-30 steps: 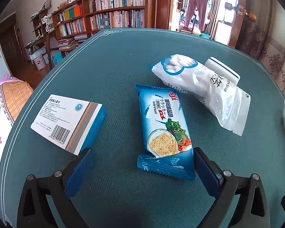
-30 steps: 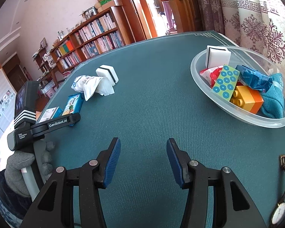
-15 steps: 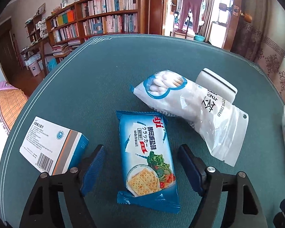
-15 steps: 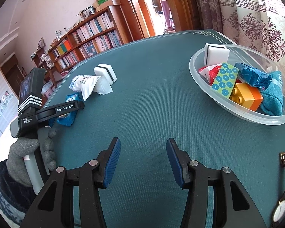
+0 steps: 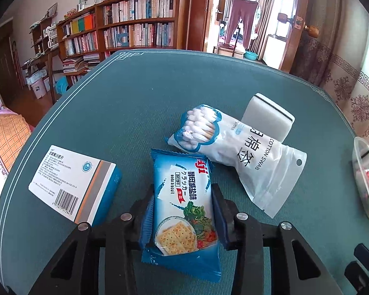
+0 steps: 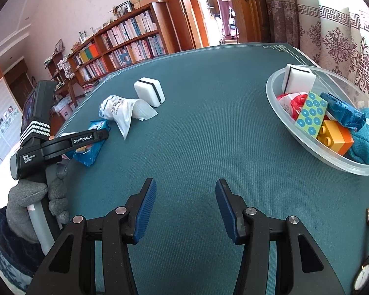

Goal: Organize objects
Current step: 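Close the left gripper on the blue cracker packet, then close the right gripper on the white cotton swab bag while the left holds the cracker packet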

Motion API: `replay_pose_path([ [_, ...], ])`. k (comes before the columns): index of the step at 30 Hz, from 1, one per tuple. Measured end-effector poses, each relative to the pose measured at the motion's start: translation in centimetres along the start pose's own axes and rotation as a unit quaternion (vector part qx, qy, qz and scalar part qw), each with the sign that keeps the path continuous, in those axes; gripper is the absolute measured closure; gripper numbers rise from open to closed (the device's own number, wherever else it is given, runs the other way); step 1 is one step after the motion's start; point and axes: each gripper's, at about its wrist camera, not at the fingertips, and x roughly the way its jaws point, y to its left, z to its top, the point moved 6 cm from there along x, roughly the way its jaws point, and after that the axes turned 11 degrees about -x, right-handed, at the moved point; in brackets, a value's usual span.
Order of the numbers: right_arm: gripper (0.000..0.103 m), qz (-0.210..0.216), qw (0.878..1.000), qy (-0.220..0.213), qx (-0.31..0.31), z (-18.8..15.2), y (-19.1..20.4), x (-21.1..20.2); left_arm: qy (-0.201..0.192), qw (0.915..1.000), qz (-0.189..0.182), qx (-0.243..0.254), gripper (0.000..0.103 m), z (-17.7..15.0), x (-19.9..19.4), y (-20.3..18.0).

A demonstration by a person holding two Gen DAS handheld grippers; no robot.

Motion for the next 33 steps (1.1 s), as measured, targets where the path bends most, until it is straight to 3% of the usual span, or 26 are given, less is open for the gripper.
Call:
replay_pose_path([
  [10, 0.051, 0.062, 0.997, -0.009, -0.050, 4.6, 3.3, 2.1, -0.017, 0.9997, -0.010, -0.017, 0.059, -0.9, -2.4, 2.7],
  [18, 0.051, 0.096, 0.987, 0.000, -0.127, 8.8, 7.2, 5.8, -0.031, 0.9992, 0.013, -0.022, 0.059, -1.4, -2.4, 4.1],
  [27, 0.051, 0.087, 0.982, 0.000, -0.170, 12.3, 9.1, 9.0, -0.049, 0.9973, 0.028, -0.047, 0.059, -1.5, -2.4, 4.9],
  [33, 0.051, 0.115, 0.979, 0.018, -0.168, 13.7, 9.3, 11.9, -0.052, 0.9971, 0.030, -0.048, 0.059, -1.7, -2.4, 4.9],
])
